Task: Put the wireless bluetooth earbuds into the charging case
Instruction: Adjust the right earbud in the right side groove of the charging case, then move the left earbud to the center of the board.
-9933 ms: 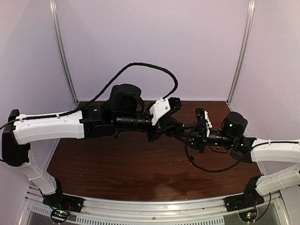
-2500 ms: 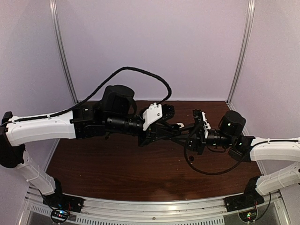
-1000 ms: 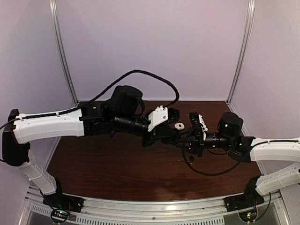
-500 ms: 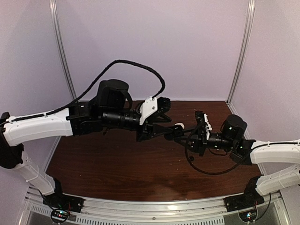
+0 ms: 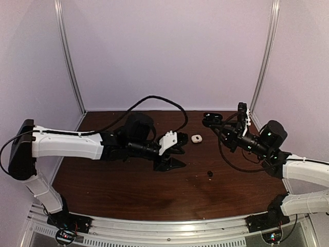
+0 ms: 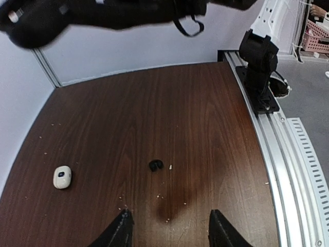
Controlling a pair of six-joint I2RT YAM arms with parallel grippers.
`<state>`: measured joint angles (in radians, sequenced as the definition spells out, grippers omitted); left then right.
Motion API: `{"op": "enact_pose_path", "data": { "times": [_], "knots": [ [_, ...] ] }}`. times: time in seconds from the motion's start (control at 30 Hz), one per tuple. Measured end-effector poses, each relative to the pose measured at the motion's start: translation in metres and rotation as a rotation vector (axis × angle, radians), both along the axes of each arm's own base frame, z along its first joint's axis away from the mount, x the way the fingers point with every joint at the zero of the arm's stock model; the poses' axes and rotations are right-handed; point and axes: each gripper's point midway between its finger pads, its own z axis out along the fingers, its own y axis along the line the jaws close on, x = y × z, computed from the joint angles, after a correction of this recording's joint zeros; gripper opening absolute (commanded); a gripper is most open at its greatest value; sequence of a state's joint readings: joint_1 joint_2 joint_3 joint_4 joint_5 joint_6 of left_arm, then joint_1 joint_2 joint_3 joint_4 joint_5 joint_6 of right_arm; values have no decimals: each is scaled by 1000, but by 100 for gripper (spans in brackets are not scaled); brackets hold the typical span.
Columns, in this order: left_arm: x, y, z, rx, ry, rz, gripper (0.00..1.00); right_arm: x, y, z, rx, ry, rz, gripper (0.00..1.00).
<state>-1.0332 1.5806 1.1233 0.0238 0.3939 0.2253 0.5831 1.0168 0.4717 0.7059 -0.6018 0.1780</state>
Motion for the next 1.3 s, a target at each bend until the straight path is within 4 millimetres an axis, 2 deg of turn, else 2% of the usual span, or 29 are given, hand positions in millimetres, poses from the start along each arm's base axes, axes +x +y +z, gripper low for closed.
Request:
{"op": "enact_pose_path", "data": {
  "times": [0.13, 0.2, 0.3, 0.4, 0.67, 0.9, 1.13, 1.3],
  "knots": [
    [3, -21, -61, 81, 73, -49, 55, 17, -25, 13, 48, 8, -115, 0],
    [5, -31, -85, 112, 95, -63, 55, 23, -34, 16, 64, 20, -161, 0],
    [11, -51, -114, 131, 111, -81, 56, 31, -49, 19, 81, 33, -229, 0],
    [17, -71, -134, 137, 117, -92, 56, 38, -60, 18, 86, 53, -276, 0],
    [43, -118, -170, 128, 110, -95, 56, 39, -70, 19, 91, 65, -306, 0],
    [53, -135, -202, 153, 126, -92, 51, 36, -73, 20, 92, 62, -309, 0],
    [63, -154, -202, 134, 125, -89, 31, 34, -75, 19, 90, 65, -314, 0],
    [65, -152, -204, 142, 126, -78, 21, 34, -77, 20, 91, 61, -318, 0]
  ]
}}
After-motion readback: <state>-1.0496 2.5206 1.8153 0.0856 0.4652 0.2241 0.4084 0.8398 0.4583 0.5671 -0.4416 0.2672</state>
